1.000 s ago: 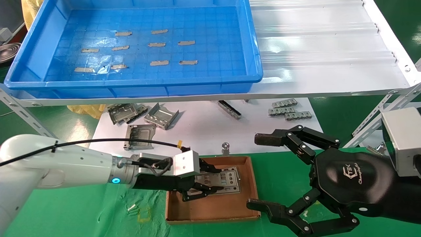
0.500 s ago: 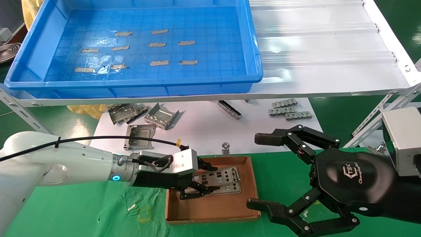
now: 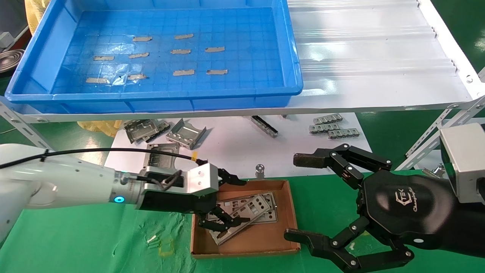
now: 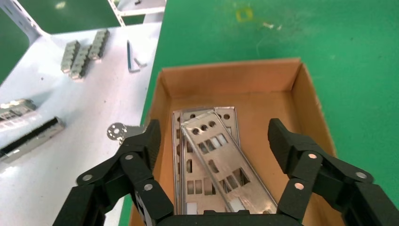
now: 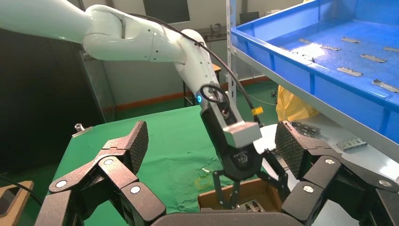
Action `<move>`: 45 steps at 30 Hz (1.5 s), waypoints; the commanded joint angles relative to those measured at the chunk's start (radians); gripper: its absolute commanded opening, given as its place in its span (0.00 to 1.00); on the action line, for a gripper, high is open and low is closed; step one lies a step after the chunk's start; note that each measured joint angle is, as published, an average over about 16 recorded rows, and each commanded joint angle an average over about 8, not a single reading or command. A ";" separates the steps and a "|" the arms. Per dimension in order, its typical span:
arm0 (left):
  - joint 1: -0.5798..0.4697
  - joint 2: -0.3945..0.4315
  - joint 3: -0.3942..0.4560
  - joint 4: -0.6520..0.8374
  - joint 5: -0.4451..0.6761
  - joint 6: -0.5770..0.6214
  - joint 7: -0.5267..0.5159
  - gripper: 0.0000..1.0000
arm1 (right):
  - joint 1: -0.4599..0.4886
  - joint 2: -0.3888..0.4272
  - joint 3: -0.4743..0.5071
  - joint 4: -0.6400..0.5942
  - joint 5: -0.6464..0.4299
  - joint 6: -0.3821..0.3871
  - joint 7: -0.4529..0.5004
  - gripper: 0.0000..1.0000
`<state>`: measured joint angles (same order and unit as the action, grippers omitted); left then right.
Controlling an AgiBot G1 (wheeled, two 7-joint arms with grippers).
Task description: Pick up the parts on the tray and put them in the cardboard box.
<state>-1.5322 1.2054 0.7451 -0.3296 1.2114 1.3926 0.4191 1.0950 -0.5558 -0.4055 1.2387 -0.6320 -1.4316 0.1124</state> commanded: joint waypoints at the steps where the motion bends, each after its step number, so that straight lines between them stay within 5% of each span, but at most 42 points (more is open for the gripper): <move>1: 0.001 -0.012 -0.005 -0.009 -0.008 0.016 0.004 1.00 | 0.000 0.000 0.000 0.000 0.000 0.000 0.000 1.00; 16: 0.076 -0.093 -0.069 -0.023 -0.184 0.223 -0.184 1.00 | 0.000 0.000 0.000 0.000 0.000 0.000 0.000 1.00; 27: 0.077 -0.100 -0.075 -0.048 -0.174 0.206 -0.180 1.00 | 0.000 0.000 0.000 0.000 0.000 0.000 0.000 1.00; 45: 0.191 -0.247 -0.191 -0.317 -0.267 0.177 -0.307 1.00 | 0.000 0.000 0.000 0.000 0.000 0.000 0.000 1.00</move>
<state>-1.3414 0.9580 0.5537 -0.6462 0.9448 1.5692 0.1119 1.0948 -0.5558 -0.4054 1.2384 -0.6318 -1.4314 0.1123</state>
